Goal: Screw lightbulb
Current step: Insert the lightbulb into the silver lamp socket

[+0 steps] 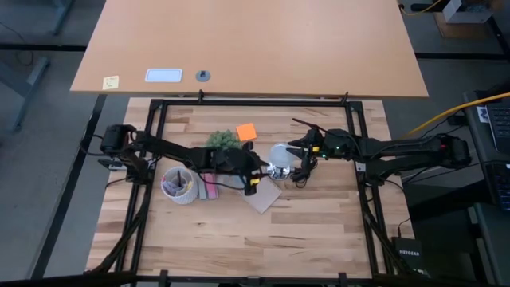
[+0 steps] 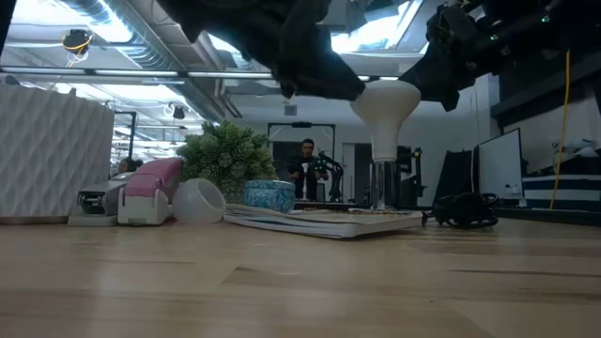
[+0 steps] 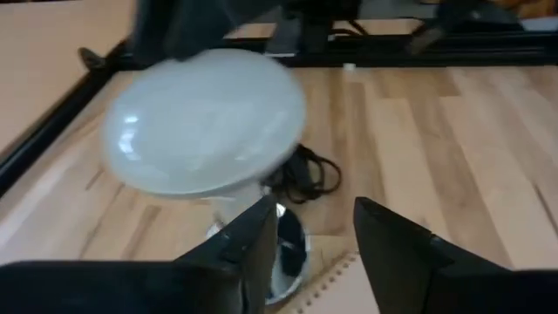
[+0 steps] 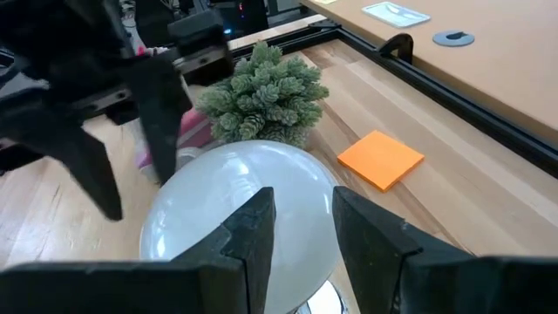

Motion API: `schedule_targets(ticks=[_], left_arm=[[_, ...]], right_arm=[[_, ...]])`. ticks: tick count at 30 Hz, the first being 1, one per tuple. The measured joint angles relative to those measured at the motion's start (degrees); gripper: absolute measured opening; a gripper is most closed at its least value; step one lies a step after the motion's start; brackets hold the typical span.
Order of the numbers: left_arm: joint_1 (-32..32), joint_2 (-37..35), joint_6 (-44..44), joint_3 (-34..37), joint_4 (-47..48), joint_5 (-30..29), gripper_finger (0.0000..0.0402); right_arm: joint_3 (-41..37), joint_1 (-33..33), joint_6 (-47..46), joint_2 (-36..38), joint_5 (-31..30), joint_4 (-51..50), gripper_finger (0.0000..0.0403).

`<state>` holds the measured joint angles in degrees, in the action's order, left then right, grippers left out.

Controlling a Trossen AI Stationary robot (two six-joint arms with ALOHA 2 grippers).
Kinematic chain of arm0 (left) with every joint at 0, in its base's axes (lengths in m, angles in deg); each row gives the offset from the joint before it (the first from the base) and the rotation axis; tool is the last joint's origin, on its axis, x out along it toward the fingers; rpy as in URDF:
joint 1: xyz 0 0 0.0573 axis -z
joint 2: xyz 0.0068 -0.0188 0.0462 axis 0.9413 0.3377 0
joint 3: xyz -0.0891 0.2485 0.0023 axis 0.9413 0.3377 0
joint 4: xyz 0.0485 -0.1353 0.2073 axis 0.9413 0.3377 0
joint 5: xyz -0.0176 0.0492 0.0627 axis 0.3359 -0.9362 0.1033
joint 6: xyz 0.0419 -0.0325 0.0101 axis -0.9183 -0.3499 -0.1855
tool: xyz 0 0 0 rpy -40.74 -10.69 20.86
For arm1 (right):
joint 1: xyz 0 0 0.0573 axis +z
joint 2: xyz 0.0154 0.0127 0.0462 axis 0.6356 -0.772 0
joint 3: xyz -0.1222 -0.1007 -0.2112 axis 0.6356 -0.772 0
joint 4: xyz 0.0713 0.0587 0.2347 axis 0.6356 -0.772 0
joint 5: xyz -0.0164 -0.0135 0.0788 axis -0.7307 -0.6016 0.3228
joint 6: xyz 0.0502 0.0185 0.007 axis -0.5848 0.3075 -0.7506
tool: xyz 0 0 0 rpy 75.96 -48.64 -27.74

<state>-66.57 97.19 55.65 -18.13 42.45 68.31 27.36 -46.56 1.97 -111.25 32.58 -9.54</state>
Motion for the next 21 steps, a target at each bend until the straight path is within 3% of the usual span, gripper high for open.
schedule_targets(ticks=[14,21], left_arm=[[0.1,0.3,-1.7,0.0,-5.1,-0.2,0.0013],[-0.4,0.3,-1.0,0.0,-4.8,-2.4,0.0009]], right_arm=[[0.0,0.0,0.0,0.0,0.0,0.2,0.0127],[0.0,0.0,0.0,0.0,1.4,0.4,0.0127]])
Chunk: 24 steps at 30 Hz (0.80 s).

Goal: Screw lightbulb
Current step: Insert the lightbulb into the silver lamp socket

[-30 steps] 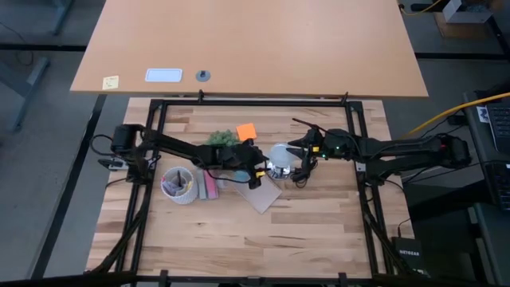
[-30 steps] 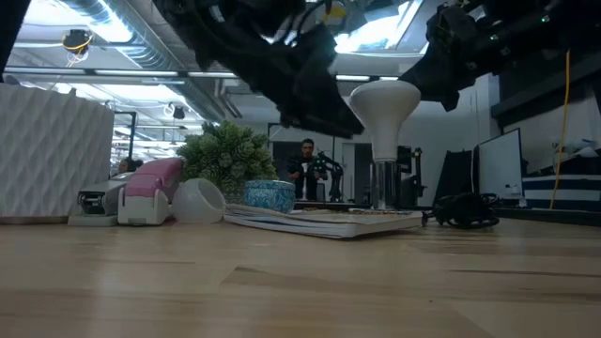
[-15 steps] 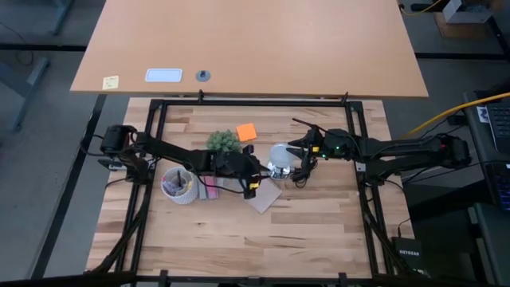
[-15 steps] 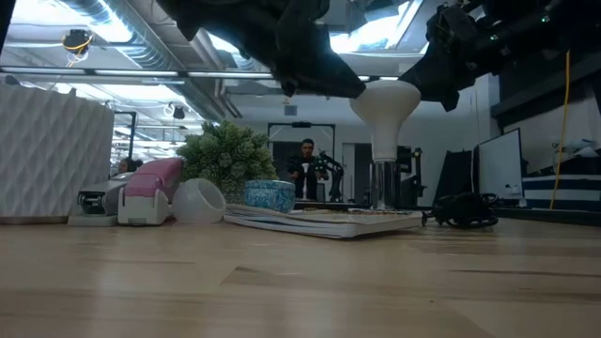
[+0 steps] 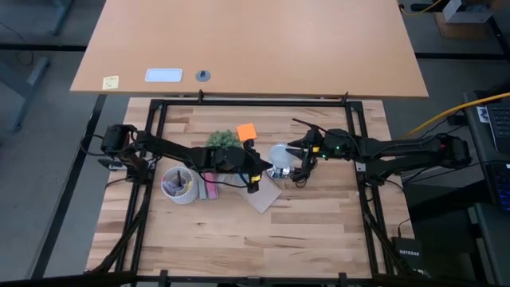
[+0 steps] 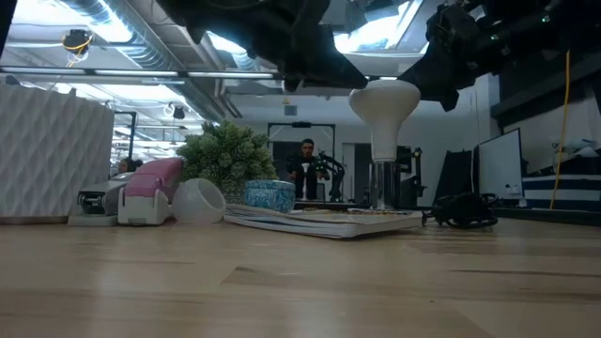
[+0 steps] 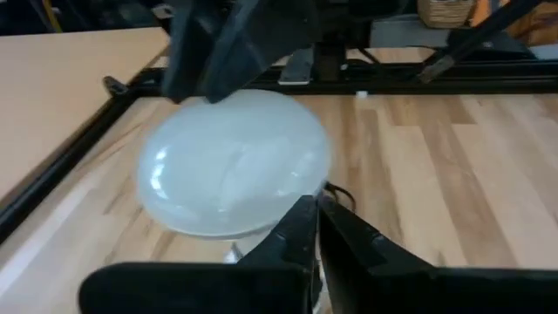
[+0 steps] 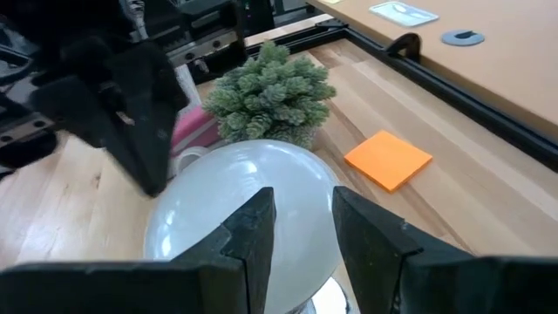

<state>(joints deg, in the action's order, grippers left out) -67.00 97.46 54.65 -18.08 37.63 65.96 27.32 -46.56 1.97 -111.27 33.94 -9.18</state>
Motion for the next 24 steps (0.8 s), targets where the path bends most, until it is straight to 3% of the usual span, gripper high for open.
schedule_targets(ticks=[24], left_arm=[[-0.3,0.1,0.5,0.0,2.9,-13.2,0.0004]], right_arm=[[0.0,0.0,-0.7,0.0,1.3,-0.1,0.0127]])
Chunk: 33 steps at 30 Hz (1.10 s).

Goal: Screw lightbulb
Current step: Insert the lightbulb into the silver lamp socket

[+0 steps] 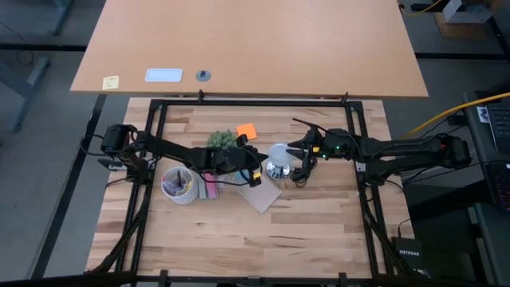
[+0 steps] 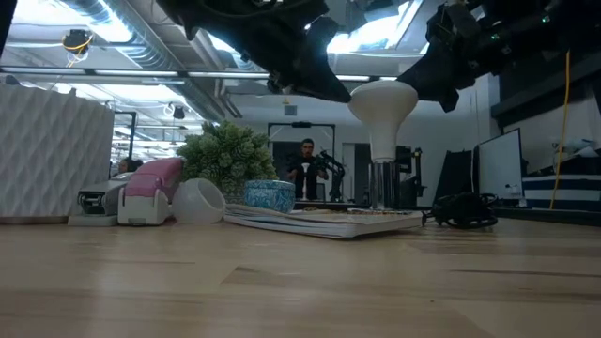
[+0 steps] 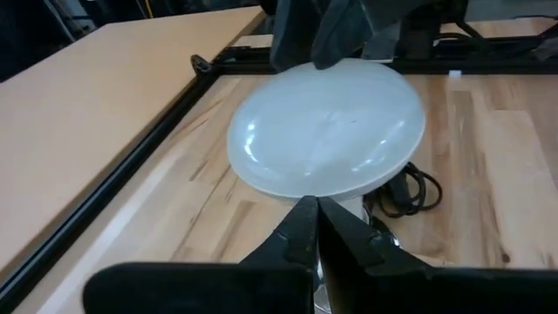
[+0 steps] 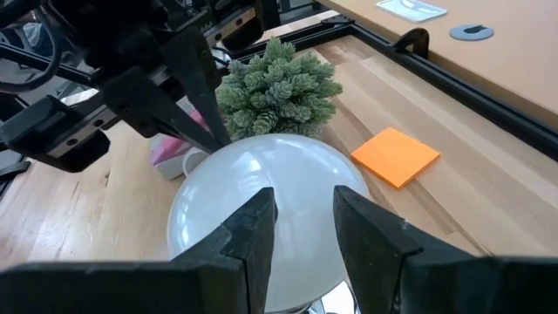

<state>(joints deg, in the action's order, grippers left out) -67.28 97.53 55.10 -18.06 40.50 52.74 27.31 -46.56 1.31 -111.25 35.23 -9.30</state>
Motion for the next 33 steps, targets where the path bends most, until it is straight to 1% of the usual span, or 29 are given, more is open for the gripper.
schedule_targets(ticks=[8,16,25,33], left_arm=[[-0.6,0.0,-0.3,0.0,-0.5,-1.1,0.0003],[1.0,-0.2,-1.0,0.0,-0.2,-1.8,0.0002],[1.2,-0.2,-1.1,0.0,0.2,-2.4,0.0001],[2.7,-0.2,0.3,0.0,6.7,-2.3,0.0001]], right_arm=[[0.0,0.0,0.0,0.0,0.5,0.0,0.0127],[0.0,0.0,0.0,-0.1,0.9,0.0,0.0127],[-0.1,0.0,0.1,-0.1,0.8,0.9,0.0127],[-0.1,0.0,0.1,-0.2,0.5,2.2,0.0127]])
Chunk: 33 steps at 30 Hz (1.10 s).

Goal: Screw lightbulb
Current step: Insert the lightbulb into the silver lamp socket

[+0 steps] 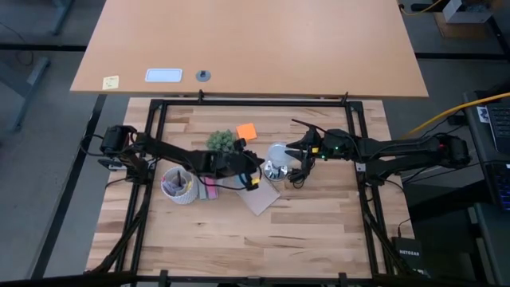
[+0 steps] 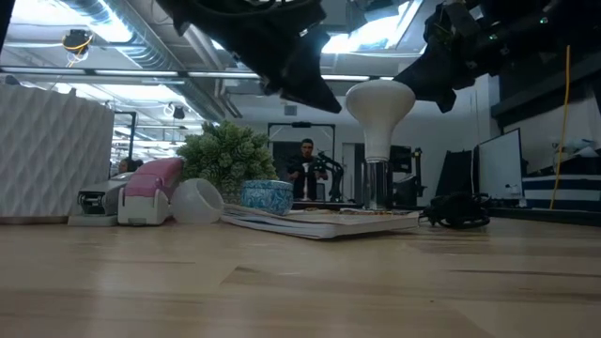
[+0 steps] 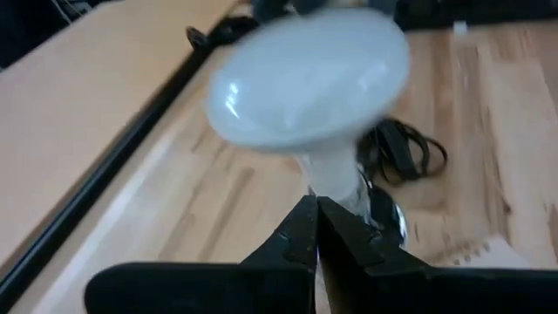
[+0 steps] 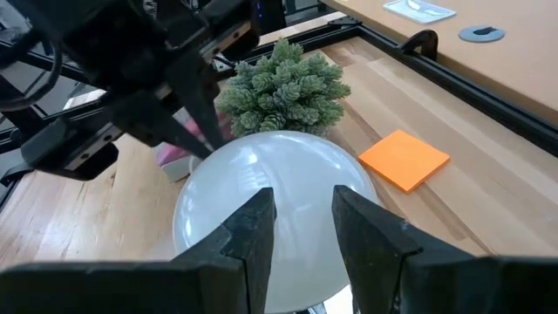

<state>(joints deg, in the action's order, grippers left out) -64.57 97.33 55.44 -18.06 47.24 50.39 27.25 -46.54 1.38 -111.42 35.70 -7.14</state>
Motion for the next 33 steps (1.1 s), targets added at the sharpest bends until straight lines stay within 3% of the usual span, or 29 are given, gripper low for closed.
schedule_targets(ticks=[11,20,33], left_arm=[[1.2,0.0,-0.2,0.0,1.6,0.0,0.0002],[1.4,0.0,-0.1,0.0,1.4,0.0,0.0001],[3.6,0.0,-2.9,0.0,-0.3,0.4,0.0001]], right_arm=[[0.0,1.0,0.2,-0.8,-0.3,1.3,0.0127],[0.1,5.3,0.7,-3.4,-5.3,3.9,0.0127],[0.0,5.3,0.7,-3.6,-5.2,5.8,0.0127]])
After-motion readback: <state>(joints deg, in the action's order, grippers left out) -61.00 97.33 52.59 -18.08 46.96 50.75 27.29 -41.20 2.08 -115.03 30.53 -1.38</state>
